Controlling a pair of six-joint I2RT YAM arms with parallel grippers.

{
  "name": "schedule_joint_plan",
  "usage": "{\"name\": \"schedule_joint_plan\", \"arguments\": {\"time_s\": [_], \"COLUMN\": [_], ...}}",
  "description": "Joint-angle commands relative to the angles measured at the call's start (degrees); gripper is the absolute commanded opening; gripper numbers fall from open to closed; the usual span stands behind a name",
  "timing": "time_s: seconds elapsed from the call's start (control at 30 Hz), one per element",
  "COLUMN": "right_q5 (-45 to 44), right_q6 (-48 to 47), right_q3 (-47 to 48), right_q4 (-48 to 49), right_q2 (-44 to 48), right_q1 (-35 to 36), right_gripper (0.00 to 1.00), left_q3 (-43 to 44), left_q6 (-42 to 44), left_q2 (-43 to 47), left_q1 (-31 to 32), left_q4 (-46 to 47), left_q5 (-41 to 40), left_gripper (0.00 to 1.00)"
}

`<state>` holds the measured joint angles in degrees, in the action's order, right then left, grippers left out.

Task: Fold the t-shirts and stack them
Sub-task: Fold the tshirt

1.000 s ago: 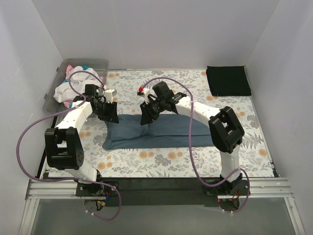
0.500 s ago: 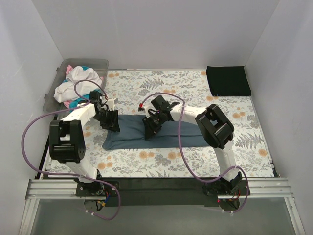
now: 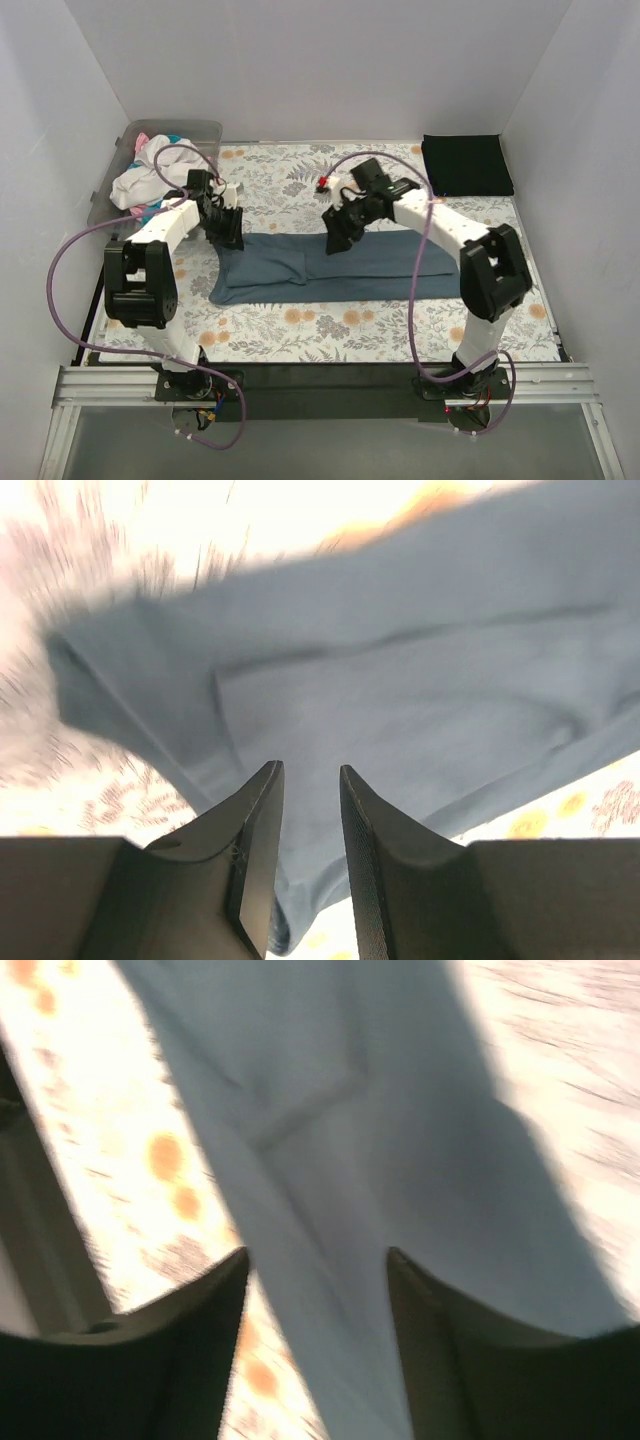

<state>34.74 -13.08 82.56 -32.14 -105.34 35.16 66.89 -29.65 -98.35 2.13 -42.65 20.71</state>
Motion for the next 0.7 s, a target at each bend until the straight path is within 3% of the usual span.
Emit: {"name": "schedule_joint_plan", "arguments": {"time_s": [0.0, 0.2, 0.43, 0.67], "right_q5": [-8.7, -18.6, -27.6, -27.4], "right_q6": [-12.1, -17.8, -20.0, -20.9], "right_q3": [-3.4, -7.4, -8.7, -8.6], "right_q4": [-9.9, -14.9, -17.6, -19.5], "right_q2": [3.9, 7.0, 5.6, 4.8], "right_q1": [-5.7, -12.1, -16.3, -19.9], "right_gripper": [0.67, 0.85, 0.84, 0.81], "left_q3": [5.7, 1.9, -4.2, 0.6], "left_q6": [-0.6, -1.8, -3.4, -1.8], "left_q2": [5.5, 6.4, 4.6, -6.0], "left_q1": [5.4, 11.7, 17.6, 17.5], "left_q4": [-1.6, -5.4, -4.6, 0.9], "left_q5": [-4.1, -7.8, -13.7, -18.1], "left_gripper": [0.28, 0.29, 0.30, 0.28]}}
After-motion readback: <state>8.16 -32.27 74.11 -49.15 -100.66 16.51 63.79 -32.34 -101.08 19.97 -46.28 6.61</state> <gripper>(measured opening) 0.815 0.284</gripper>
